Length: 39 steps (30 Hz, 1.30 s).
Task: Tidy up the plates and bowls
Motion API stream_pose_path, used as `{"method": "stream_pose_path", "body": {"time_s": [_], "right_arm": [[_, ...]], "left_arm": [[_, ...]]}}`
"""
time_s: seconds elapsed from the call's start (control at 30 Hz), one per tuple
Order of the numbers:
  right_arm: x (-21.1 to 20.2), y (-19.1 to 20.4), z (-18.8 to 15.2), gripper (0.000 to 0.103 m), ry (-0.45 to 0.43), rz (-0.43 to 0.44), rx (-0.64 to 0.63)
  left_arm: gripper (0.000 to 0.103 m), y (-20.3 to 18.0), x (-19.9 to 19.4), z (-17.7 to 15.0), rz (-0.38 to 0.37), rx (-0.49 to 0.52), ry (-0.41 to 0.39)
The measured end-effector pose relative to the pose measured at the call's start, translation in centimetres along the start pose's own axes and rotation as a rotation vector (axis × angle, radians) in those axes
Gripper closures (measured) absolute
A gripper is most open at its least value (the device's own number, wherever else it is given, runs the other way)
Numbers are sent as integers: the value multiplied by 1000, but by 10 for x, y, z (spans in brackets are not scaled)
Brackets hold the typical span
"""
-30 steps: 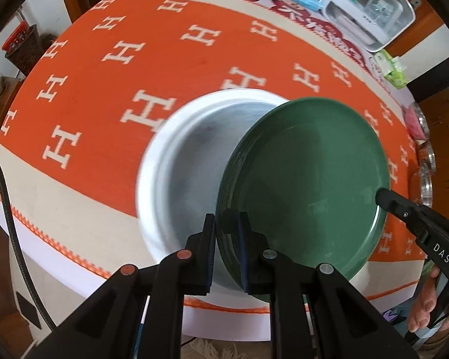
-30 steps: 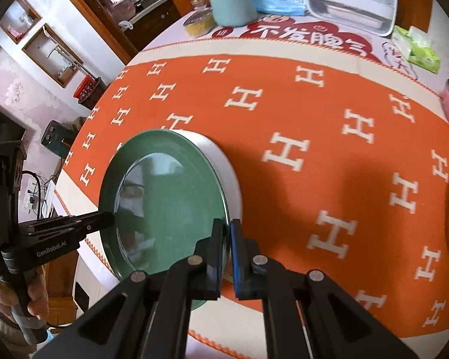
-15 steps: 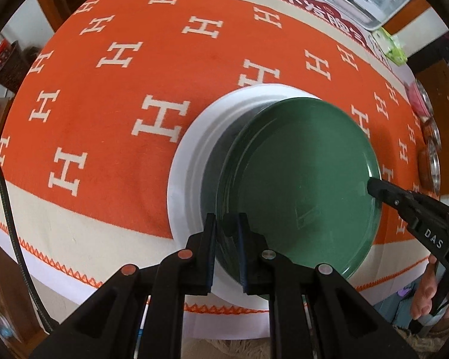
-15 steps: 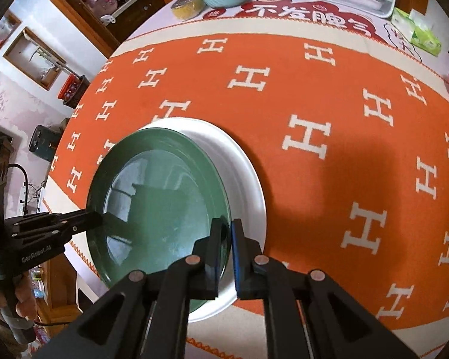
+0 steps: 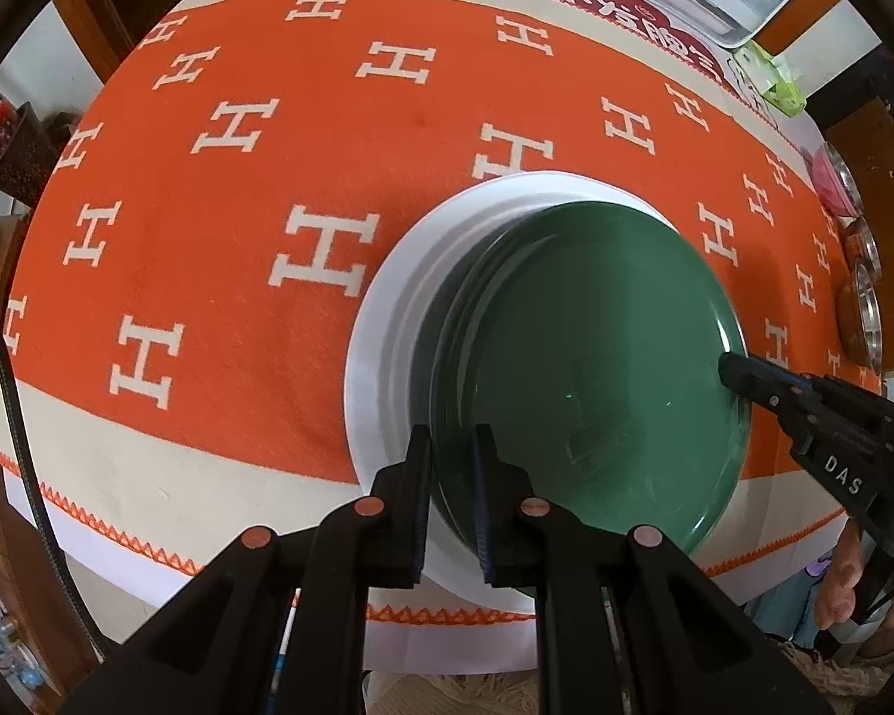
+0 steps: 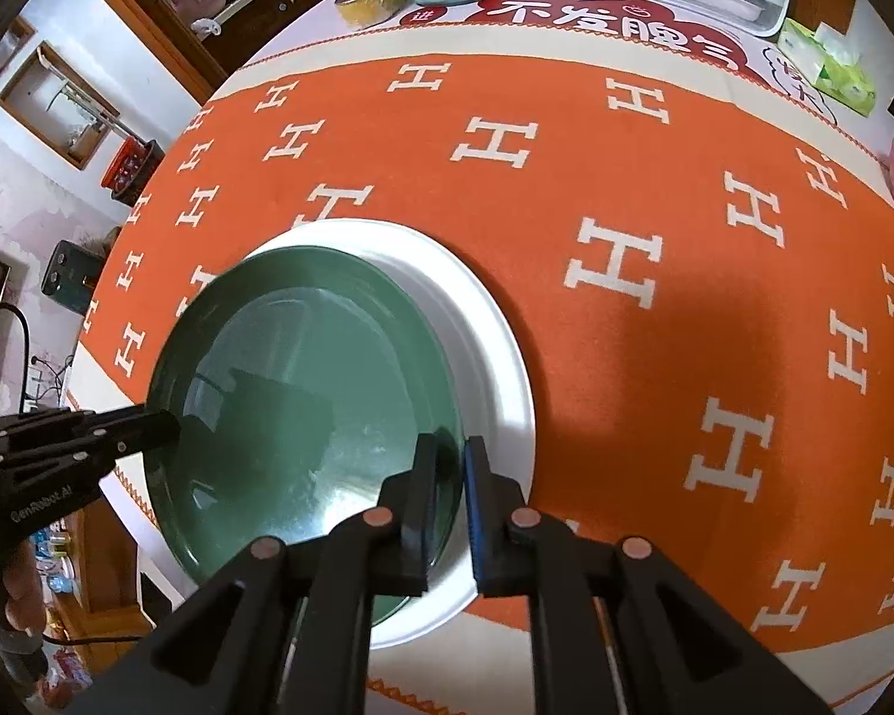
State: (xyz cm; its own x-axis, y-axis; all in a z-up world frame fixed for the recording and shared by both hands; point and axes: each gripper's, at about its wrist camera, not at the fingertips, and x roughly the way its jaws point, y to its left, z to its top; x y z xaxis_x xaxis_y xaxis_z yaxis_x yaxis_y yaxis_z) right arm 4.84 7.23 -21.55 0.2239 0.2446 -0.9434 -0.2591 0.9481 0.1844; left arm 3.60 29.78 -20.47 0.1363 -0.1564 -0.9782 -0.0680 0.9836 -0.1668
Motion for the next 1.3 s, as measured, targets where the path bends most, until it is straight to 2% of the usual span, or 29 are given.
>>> {"method": "stream_pose_path", "body": {"time_s": [0.13, 0.27, 0.5, 0.6, 0.67, 0.7, 0.73, 0.77, 0.9, 1.03, 1.17, 1.3], "right_arm": [[2, 6, -1, 95, 5, -24, -25], [2, 14, -4, 95, -9, -69, -72], [-3, 21, -5, 95, -43, -122, -115], [-10, 23, -4, 95, -63, -131, -125], [-13, 23, -3, 95, -62, -124, -123], [-14, 22, -3, 95, -59, -122, -121], [-15, 22, -3, 95, -57, -119, -118], [-16, 22, -4, 95, -54, -117, -115], [-19, 22, -6, 94, -53, -119, -102], [-28, 21, -11, 89, -67, -121, -78], [-44, 21, -17, 74, -110, -135, -55], [-58, 20, -23, 69, -153, -151, -31]], "left_arm": [[92, 2, -1, 1, 47, 20, 0], [89, 4, 1, 0, 31, 29, 7], [72, -4, 2, -1, 34, 70, -3], [70, -6, -1, 0, 38, 77, -13], [57, -8, -3, 1, 43, 80, -18], [42, -10, -5, 1, 49, 83, -25], [31, -11, -8, 1, 59, 87, -35], [29, -12, -11, 2, 66, 92, -46], [26, -18, -21, 4, 85, 117, -70], [26, -23, -32, 4, 67, 120, -91], [25, -32, -42, 4, 51, 138, -118], [25, -45, -50, 3, 62, 187, -148]]}}
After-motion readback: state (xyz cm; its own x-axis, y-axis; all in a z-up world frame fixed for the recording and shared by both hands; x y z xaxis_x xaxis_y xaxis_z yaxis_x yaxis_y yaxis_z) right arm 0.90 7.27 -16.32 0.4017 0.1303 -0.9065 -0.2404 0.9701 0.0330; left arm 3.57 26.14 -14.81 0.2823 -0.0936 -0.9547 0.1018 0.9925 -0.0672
